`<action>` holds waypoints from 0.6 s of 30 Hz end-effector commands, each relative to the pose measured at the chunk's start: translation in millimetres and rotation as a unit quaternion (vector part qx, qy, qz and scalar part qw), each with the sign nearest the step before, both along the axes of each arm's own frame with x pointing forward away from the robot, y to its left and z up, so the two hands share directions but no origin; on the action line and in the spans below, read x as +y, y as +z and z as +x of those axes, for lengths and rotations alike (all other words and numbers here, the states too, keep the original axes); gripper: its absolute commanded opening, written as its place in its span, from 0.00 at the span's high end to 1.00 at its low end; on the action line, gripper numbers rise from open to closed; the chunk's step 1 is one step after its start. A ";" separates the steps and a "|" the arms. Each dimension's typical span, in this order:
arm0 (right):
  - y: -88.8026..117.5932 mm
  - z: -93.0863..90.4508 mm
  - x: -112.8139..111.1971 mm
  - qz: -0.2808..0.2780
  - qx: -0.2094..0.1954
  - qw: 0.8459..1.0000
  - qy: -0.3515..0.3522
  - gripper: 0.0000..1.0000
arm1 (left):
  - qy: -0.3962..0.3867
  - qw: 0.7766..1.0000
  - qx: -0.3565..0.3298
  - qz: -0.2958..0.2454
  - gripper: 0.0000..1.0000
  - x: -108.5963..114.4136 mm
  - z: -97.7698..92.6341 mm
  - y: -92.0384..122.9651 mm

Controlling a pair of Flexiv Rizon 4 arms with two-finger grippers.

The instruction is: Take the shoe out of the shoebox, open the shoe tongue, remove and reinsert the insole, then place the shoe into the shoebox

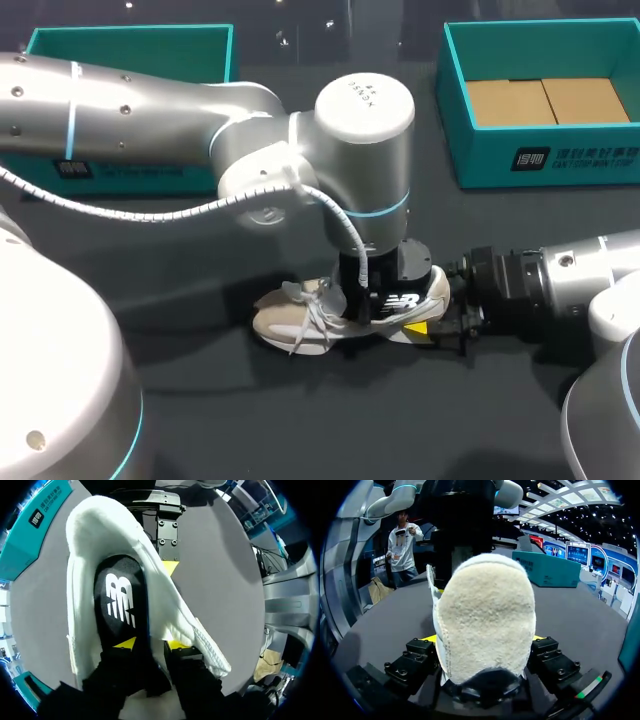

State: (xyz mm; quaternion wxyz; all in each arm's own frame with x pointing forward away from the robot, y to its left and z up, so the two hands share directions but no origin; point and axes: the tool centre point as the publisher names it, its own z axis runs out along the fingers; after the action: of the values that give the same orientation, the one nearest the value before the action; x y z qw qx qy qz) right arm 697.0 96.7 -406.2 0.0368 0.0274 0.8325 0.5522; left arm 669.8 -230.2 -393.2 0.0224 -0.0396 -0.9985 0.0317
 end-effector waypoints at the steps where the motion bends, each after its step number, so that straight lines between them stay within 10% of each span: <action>1: 1.4 0.3 0.1 -0.001 0.000 1.000 -0.001 1.00 | 0.008 1.000 -0.024 0.000 0.64 -5.6 -5.0 -11.0; 11: 1.4 0.3 0.1 -0.001 0.000 1.000 -0.001 1.00 | 0.026 0.997 -0.071 0.004 0.62 -7.0 12.2 -20.5; 18: 1.4 0.3 0.1 -0.001 0.000 1.000 -0.001 1.00 | 0.041 0.995 -0.087 0.014 0.82 -6.8 28.4 -27.3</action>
State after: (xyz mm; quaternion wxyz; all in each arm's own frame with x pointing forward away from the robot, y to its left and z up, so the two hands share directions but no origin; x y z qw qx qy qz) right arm 698.0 96.5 -406.8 0.0366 0.0282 0.8324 0.5523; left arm 689.8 -230.7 -403.3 -0.0636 -0.0023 -0.9977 0.0221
